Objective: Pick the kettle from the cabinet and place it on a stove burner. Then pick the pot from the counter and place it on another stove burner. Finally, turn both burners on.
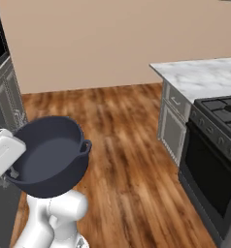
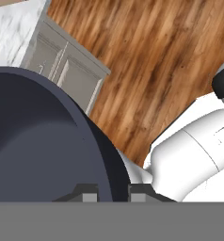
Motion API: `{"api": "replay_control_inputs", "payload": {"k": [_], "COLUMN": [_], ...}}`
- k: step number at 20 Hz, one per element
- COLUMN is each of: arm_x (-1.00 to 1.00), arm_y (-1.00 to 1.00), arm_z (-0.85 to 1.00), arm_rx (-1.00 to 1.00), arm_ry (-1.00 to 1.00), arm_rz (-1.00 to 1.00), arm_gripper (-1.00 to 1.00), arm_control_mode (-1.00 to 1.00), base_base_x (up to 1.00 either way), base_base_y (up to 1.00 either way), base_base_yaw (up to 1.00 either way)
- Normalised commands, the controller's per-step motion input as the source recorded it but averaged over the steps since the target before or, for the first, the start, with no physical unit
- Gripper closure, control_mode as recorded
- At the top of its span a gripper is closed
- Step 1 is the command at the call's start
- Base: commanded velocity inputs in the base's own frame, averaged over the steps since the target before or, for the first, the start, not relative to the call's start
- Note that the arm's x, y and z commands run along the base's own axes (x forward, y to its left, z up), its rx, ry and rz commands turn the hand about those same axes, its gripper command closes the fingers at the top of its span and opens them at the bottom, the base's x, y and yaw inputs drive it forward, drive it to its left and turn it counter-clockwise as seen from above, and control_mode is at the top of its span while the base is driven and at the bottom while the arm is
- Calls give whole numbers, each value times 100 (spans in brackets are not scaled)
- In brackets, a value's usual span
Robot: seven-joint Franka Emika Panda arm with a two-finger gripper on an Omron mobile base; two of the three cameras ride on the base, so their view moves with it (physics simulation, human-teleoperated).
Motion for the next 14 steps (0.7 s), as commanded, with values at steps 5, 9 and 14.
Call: {"api": "replay_control_inputs", "payload": {"k": [5, 9, 14], "arm_x": [0, 0, 0], "arm_y": [0, 0, 0], "arm_z": [0, 0, 0], "arm_rx": [0, 0, 0], "arm_ry": [0, 0, 0], "arm_rz": [0, 0, 0], "arm_gripper": [100, 100, 100], "arm_control_mode": [100, 100, 100], "base_base_x": [0, 2, 11], "base_base_y": [-8, -1, 0], "base_base_yaw": [-33, -31, -31]}}
